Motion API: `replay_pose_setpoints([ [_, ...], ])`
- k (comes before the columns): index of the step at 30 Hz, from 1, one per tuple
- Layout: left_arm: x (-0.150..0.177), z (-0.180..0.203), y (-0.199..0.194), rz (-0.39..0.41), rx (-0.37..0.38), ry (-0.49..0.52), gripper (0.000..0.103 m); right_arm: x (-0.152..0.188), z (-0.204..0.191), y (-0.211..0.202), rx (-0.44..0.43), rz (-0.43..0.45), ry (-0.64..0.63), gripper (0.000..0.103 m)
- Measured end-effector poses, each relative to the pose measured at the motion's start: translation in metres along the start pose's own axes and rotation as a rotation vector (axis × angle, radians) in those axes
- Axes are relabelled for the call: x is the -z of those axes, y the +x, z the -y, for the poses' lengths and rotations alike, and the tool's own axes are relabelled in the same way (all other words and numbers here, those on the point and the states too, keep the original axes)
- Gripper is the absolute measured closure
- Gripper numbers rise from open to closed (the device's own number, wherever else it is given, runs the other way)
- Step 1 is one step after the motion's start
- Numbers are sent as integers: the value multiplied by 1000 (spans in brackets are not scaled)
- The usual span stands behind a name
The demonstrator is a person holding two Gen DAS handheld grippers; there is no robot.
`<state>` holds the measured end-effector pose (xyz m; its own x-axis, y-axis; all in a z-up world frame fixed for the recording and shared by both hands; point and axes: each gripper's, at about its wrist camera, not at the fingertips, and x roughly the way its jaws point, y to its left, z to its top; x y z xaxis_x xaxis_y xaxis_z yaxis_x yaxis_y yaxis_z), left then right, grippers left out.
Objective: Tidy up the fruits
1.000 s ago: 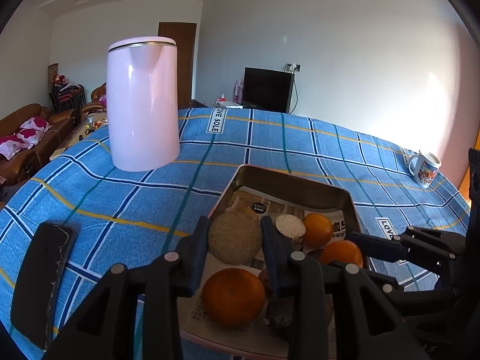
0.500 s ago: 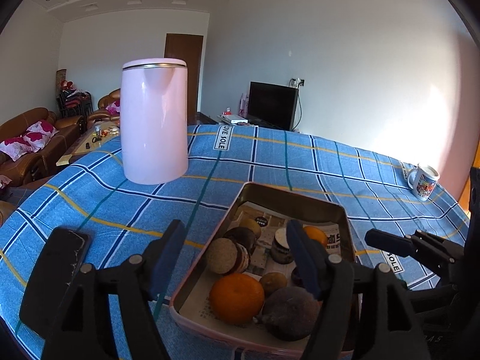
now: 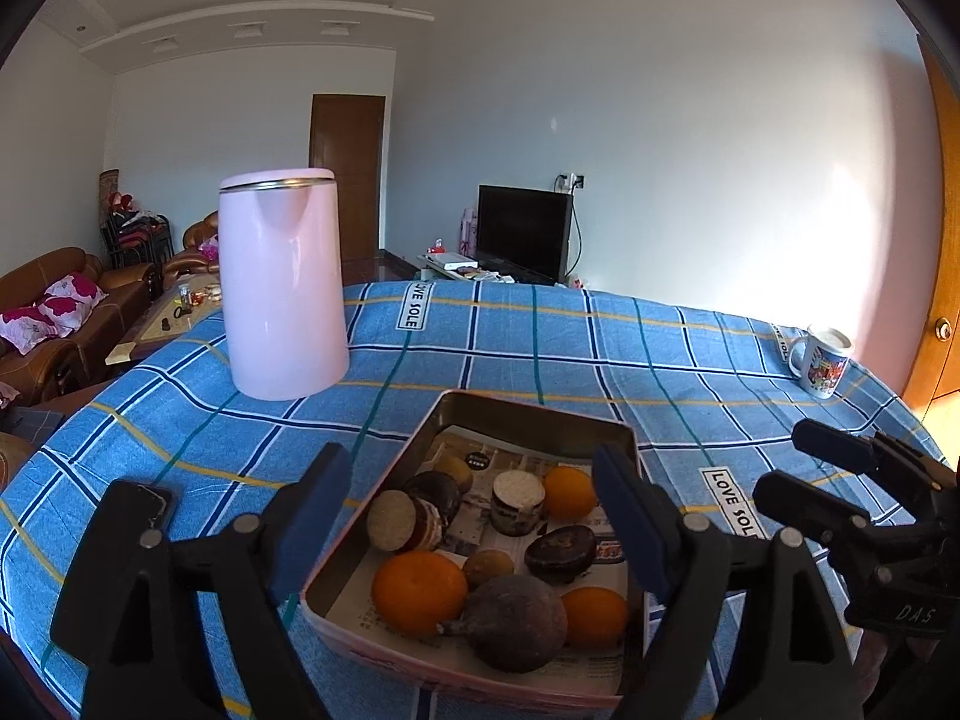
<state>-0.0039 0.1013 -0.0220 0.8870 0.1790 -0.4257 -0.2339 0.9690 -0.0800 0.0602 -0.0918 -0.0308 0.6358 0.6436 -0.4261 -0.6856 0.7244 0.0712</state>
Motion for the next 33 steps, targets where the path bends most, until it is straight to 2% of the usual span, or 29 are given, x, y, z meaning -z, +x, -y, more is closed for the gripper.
replay_pose_setpoints([
  [5,-3,9,-8,14,8,21,16,-1,4,-18,22,36,5,29],
  [9,-4,13,-14,31,1,26,9,-1,5,-28,29,56,13,26],
  [33,-4,20,-18,33,5,37,9,-1,5,-40,33,84,19,24],
])
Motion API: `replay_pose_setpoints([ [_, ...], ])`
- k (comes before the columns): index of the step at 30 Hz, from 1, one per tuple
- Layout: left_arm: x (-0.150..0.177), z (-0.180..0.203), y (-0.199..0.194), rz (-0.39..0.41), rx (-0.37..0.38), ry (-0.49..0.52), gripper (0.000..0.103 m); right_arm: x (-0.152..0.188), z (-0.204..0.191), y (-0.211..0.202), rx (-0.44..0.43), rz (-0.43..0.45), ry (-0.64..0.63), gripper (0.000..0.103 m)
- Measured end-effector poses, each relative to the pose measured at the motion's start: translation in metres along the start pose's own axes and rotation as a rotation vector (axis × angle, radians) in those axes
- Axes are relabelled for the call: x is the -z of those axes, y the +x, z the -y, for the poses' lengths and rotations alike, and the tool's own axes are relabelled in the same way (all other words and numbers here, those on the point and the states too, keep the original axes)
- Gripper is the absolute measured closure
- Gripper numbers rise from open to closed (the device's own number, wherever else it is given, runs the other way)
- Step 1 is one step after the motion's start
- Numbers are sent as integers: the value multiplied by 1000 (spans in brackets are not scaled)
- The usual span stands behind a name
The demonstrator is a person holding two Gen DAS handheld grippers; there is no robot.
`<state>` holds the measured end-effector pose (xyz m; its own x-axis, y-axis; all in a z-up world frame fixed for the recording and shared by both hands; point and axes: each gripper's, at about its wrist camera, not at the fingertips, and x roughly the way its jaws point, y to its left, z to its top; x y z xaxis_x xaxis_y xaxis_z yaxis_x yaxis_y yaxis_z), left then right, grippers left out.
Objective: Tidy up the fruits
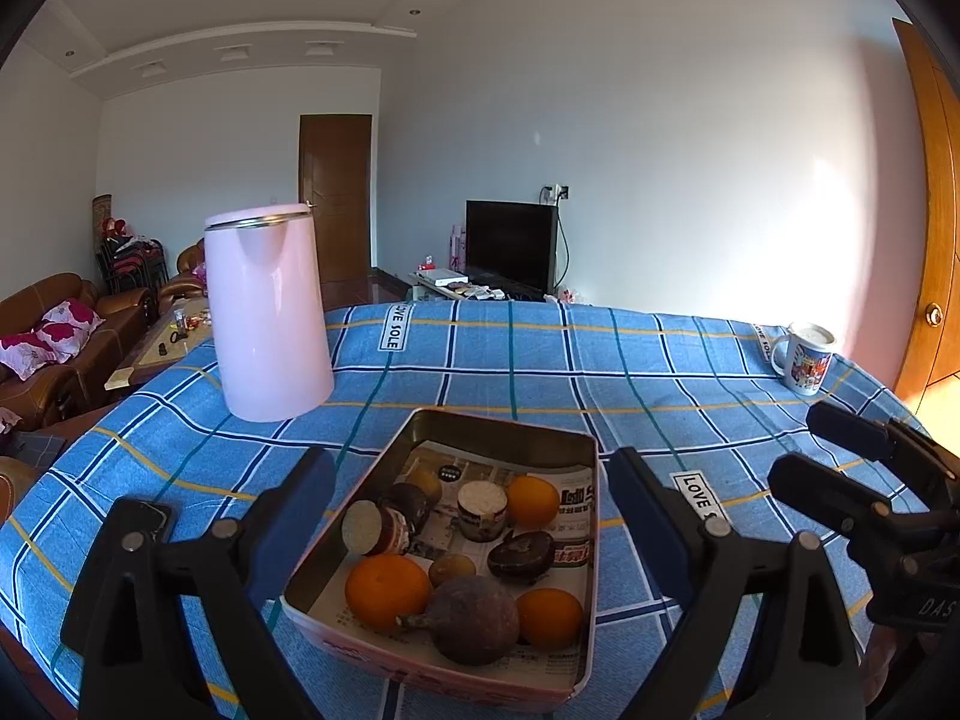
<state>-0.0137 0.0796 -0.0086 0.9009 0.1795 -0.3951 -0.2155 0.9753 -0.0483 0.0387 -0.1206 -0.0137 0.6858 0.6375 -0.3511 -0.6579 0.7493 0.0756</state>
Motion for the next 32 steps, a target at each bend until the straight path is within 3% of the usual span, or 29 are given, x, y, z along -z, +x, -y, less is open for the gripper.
replay_pose_setpoints([
  [32,-1,13,2,-2,-26,42,0,3,11,-3,18,-2,14,24],
])
